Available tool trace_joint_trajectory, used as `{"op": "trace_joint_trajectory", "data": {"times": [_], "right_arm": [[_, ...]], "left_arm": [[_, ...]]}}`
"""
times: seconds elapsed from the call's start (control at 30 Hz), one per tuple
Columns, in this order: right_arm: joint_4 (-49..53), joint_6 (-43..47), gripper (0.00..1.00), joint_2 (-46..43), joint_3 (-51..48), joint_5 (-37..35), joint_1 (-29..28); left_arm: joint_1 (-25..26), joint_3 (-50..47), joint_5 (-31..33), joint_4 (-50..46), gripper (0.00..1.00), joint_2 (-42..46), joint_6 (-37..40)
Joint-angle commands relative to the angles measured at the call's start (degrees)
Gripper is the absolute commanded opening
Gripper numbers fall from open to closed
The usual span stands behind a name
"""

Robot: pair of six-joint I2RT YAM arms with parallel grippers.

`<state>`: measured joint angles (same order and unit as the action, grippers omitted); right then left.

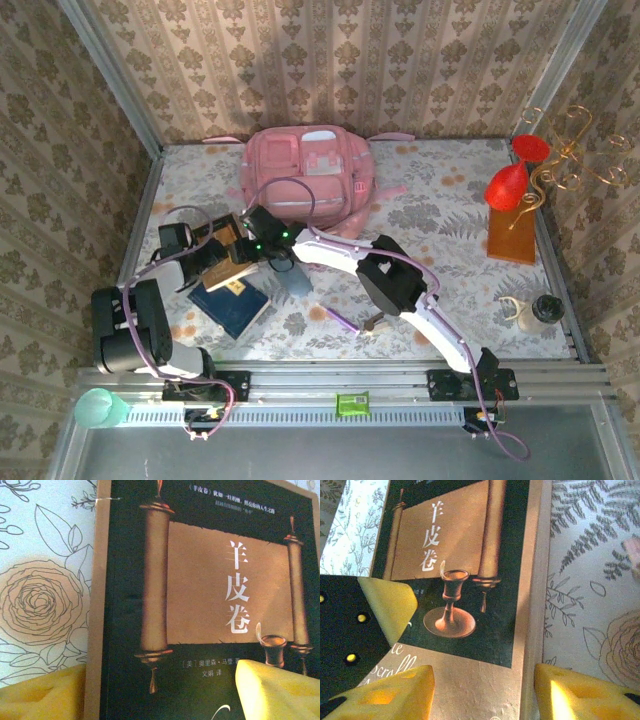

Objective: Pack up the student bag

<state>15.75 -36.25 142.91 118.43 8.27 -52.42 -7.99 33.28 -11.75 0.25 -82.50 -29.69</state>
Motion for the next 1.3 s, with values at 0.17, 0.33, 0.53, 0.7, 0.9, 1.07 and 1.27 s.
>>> {"op": "trace_joint_trajectory", "data": {"times": [0.17, 0.33, 0.53, 0.7, 0.9, 1.07, 1.27], "right_arm": [[-0.2, -2.4, 0.41, 1.5, 2.8, 5.7, -0.3], [-0.3, -3.8, 0.33, -0.2, 1.7, 5.2, 0.2], [-1.8, -4.6, 0.23, -1.5, -1.1, 3.7, 0.7], [-3.3, -4.9, 0.20, -1.8, -2.1, 4.5, 1.1], [-4.3, -5.0, 0.20, -2.0, -3.2, 4.7, 1.2], [-5.0, -5.1, 0.20, -2.2, -4.0, 4.8, 1.3], [-5.3, -3.7, 0.25, -3.4, -4.3, 5.7, 1.6]], "left_arm": [[0.4, -3.9, -7.8, 6.8, 0.65, 0.6, -4.6], [0.2, -6.0, -9.6, 9.9, 0.61, 5.4, -7.5], [0.1, -5.9, -11.2, 9.3, 0.65, 12.7, -9.4], [0.1, -6.7, -12.0, 9.6, 0.66, 16.0, -11.4], [0.1, -5.9, -14.4, 9.7, 0.57, 13.6, -12.5], [0.0, -5.9, -15.8, 11.1, 0.42, 11.2, -13.3], [-0.2, -5.8, -14.5, 11.1, 0.17, 12.3, -12.8]]}}
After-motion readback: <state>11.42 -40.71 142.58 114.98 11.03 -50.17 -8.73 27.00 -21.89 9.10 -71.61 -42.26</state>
